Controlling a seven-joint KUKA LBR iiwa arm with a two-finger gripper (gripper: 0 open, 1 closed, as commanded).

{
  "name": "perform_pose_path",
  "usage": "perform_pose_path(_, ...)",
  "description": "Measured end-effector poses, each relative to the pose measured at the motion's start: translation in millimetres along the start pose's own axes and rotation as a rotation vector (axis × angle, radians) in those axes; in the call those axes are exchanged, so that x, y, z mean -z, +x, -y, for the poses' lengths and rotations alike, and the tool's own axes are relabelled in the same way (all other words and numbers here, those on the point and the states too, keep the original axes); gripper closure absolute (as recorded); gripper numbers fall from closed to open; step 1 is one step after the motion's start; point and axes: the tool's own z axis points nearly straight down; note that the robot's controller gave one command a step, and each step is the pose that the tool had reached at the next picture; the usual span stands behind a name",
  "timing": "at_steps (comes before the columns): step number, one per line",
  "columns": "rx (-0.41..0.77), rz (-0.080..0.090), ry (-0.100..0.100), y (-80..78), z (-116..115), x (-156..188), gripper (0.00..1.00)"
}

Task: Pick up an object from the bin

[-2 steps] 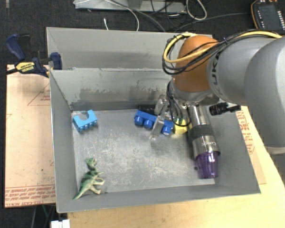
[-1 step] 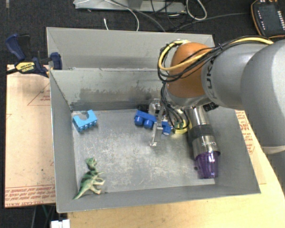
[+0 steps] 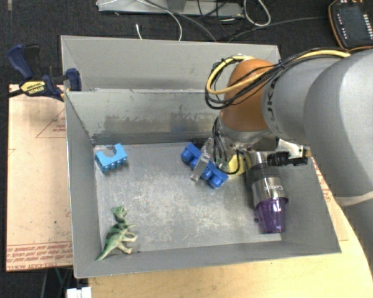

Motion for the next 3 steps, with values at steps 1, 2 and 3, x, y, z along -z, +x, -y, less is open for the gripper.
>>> perform_pose_path(1,0.000,0.000,0.000,0.1,0.0,0.4,1.00)
perform_pose_path(2,0.000,-0.010,0.006,2.8,1.8,27.0,1.00)
perform_pose_path(3,0.002,-0.007,0.004,1.9,0.9,67.4,1.00)
